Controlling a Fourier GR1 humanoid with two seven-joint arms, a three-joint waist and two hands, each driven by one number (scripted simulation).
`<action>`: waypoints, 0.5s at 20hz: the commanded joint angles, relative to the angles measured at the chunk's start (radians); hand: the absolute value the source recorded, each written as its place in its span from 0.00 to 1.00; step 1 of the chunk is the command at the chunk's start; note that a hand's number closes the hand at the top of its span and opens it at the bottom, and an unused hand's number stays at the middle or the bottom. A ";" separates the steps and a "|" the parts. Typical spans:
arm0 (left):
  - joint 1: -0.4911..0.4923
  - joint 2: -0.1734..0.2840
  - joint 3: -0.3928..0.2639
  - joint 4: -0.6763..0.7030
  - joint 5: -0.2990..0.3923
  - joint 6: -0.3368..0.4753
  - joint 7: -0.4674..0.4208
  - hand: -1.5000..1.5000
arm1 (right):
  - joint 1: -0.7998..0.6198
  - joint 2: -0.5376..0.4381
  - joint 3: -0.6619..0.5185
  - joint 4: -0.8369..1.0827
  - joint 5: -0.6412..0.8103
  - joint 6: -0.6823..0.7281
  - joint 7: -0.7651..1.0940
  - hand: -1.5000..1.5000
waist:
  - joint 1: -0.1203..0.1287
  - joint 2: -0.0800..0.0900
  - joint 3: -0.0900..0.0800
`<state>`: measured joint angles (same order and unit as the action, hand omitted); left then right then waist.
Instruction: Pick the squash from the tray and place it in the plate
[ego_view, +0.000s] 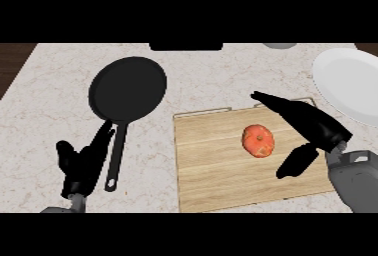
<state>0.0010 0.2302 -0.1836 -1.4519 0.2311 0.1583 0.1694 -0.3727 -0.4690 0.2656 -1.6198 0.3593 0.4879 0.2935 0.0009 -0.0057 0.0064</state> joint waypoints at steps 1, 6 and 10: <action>-0.001 -0.061 -0.011 0.101 -0.015 -0.008 -0.030 0.50 | -0.014 0.037 -0.011 -0.007 0.016 0.038 0.031 0.00 | -0.001 0.006 -0.007; -0.028 -0.024 0.030 0.067 0.010 -0.050 0.024 0.50 | -0.068 0.062 0.009 0.033 0.129 0.022 0.081 0.00 | 0.004 0.006 -0.007; -0.024 -0.015 0.052 0.068 0.008 -0.068 0.029 0.50 | -0.004 0.056 0.027 0.061 0.239 -0.047 0.002 0.00 | 0.002 0.006 -0.006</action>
<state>-0.0201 0.1990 -0.1607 -1.4248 0.2150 0.1312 0.1675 -0.3681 -0.4223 0.2905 -1.5800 0.5310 0.4588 0.2949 0.0037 -0.0059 0.0078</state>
